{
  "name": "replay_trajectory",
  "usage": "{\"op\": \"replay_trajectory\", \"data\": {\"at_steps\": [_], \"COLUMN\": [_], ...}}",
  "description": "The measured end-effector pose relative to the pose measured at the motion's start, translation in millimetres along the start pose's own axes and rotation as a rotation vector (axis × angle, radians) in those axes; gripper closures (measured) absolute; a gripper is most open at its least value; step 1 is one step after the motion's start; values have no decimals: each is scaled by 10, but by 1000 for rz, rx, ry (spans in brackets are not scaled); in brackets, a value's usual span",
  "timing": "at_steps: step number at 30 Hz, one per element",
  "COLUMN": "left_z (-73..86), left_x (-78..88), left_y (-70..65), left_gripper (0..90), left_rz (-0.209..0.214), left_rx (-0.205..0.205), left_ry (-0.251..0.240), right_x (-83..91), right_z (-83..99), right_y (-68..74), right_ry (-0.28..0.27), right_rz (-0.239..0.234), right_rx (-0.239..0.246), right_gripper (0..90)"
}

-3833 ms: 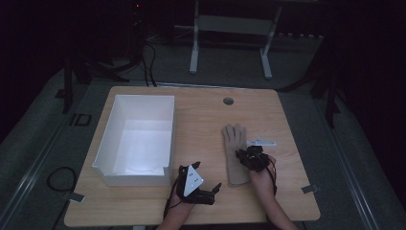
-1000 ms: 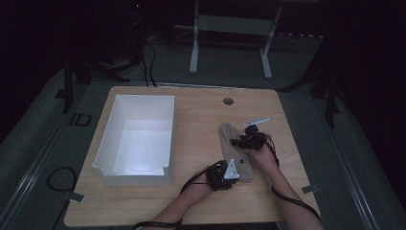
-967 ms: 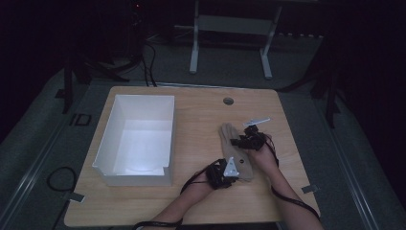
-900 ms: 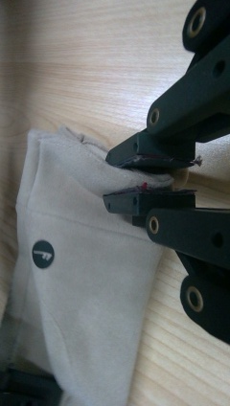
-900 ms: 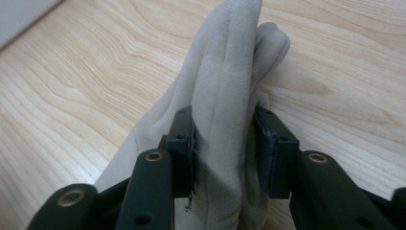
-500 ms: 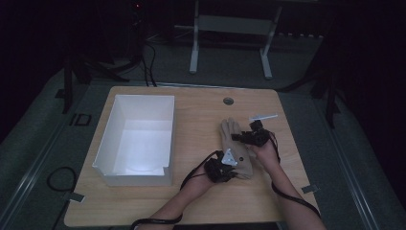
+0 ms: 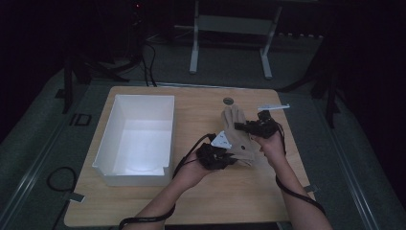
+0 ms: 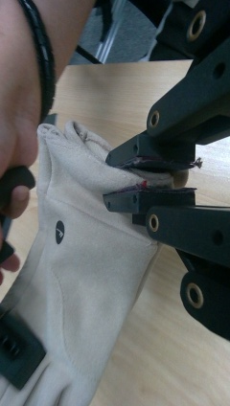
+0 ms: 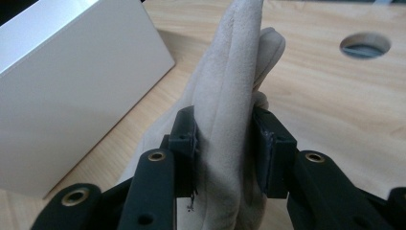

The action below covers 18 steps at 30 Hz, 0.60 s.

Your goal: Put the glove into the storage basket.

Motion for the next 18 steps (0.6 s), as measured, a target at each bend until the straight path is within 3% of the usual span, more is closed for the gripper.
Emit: {"op": "replay_trajectory", "data": {"at_steps": [9,18], "left_z": [-228,-300], "left_x": [321,615], "left_y": [-5,31], "left_gripper": [814,813], "left_rz": [-27,-56], "left_rx": [-51,-72], "left_ry": [30,59], "right_x": [52,-32], "right_z": [-293,-534], "right_y": [230,466], "right_ry": [-28,-48], "right_rz": [-35,-81], "right_rx": [33,44], "right_gripper": [647,647]}}
Point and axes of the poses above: each handheld gripper's, and its own axes: x roughly backward along the jaws, z roughly out of its underside, y roughly to its left, the point moved 3 cm from there along -x, roughly forward along the jaws, and after that the axes turned 6 degrees about -y, right-handed, at the moved point
